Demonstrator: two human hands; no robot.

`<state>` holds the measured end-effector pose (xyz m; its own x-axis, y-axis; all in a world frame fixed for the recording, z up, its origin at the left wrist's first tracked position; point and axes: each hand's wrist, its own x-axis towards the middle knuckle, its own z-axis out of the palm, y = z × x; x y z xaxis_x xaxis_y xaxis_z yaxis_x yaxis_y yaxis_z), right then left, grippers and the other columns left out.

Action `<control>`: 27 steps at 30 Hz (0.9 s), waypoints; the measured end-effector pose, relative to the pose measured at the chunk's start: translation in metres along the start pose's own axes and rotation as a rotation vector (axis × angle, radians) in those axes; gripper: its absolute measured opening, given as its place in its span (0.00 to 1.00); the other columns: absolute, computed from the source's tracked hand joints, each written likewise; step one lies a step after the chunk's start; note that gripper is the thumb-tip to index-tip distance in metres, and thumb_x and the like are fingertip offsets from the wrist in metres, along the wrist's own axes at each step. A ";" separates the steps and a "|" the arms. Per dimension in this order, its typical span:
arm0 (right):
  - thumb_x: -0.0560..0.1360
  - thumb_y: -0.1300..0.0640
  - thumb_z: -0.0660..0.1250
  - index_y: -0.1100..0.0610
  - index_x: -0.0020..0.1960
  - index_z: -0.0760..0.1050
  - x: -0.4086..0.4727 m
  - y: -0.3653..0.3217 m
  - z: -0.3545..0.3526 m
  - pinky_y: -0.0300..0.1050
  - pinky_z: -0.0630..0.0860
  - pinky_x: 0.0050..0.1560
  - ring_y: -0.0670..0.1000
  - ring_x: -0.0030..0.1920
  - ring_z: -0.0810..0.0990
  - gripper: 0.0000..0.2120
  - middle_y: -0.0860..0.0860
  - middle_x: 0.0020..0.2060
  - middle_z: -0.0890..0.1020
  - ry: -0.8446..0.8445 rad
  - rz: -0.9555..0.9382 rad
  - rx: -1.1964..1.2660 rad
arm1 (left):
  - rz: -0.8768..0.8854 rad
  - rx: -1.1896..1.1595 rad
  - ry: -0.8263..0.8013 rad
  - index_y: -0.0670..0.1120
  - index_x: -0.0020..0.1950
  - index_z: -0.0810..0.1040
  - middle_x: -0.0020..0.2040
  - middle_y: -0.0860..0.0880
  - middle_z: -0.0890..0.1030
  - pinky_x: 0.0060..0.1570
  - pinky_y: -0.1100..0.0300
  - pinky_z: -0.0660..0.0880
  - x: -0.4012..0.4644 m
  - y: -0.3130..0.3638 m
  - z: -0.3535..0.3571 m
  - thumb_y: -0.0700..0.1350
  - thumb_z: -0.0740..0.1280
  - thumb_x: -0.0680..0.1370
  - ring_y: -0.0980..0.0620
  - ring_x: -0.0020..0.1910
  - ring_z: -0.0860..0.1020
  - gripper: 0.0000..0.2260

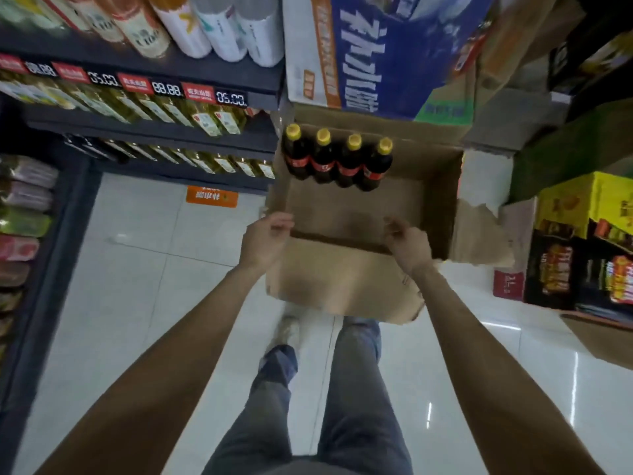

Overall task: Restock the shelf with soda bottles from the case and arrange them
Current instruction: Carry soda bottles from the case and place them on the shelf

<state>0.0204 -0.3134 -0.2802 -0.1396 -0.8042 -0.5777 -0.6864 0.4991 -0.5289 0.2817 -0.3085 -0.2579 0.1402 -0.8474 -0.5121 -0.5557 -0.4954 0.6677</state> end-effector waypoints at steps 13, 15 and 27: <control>0.67 0.47 0.76 0.58 0.71 0.63 0.164 -0.016 0.007 0.56 0.68 0.62 0.63 0.66 0.65 0.39 0.63 0.64 0.69 0.139 -0.294 -0.035 | -0.009 -0.151 0.383 0.46 0.72 0.66 0.69 0.44 0.70 0.69 0.48 0.65 0.166 0.052 0.111 0.44 0.74 0.71 0.45 0.70 0.66 0.31; 0.67 0.45 0.75 0.61 0.66 0.69 0.164 -0.021 0.007 0.54 0.70 0.58 0.61 0.62 0.68 0.35 0.62 0.60 0.72 0.320 -0.383 -0.034 | 0.043 -0.119 0.462 0.45 0.70 0.68 0.67 0.44 0.72 0.66 0.46 0.69 0.170 0.053 0.111 0.45 0.72 0.72 0.44 0.68 0.69 0.28; 0.76 0.41 0.58 0.50 0.63 0.73 0.190 -0.058 -0.010 0.43 0.73 0.27 0.55 0.43 0.79 0.21 0.55 0.44 0.79 0.410 -0.992 -0.847 | 0.160 0.024 0.510 0.43 0.59 0.77 0.55 0.44 0.79 0.55 0.47 0.75 0.176 0.053 0.095 0.47 0.72 0.73 0.44 0.56 0.77 0.17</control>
<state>0.0266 -0.4981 -0.3526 0.5646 -0.8166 0.1199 -0.8235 -0.5672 0.0152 0.1984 -0.4656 -0.3639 0.4290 -0.9003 -0.0736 -0.6206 -0.3530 0.7002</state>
